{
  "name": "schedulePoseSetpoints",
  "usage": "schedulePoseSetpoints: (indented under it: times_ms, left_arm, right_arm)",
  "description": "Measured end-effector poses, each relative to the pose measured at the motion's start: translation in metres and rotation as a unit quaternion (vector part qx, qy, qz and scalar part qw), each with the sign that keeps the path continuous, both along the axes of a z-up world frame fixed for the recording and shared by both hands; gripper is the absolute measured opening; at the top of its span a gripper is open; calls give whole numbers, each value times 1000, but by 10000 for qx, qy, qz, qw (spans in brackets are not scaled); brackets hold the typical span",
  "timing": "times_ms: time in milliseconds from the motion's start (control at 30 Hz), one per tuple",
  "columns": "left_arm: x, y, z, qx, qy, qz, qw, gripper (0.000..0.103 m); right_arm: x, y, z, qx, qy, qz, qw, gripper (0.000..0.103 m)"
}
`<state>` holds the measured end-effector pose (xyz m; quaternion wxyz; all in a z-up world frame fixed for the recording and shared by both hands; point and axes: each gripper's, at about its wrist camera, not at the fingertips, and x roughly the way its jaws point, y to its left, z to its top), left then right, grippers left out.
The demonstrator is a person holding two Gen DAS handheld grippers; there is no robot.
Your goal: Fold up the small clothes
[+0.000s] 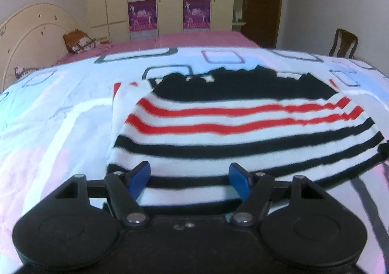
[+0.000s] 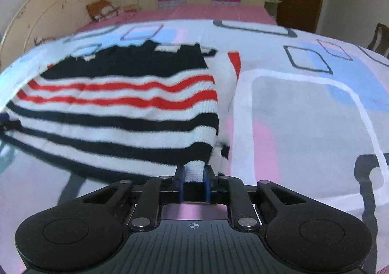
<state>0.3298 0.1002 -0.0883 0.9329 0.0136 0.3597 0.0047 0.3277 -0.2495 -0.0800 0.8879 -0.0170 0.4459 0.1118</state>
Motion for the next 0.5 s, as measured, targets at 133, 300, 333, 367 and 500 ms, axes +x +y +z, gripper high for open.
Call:
schedulePoseSetpoints:
  times_ms: [133,300,333,367,500]
  left_arm:
    - [3,5,-3,-22,149,-42,9999,70]
    - [-5,-10,11,14,-185,-108,9998,85]
    - [-2,-12,8,-24,-128,-110,9999,85]
    - [2,-12,4,-49,-30,-72,10000,84]
    - [7,4,-10,-304,214,250,9990,84]
  right_arm:
    - [-8,7,-1,-408,-23,195,9990,15]
    - [-17,6,28,-271,-841,-184,9959,22]
    - [-16,10,28,-144,-804,-139,9966,22]
    - [-14,17,25,-135,-701,5,9974,22]
    - [-12,25,-8,-658,-181,78,9976,22]
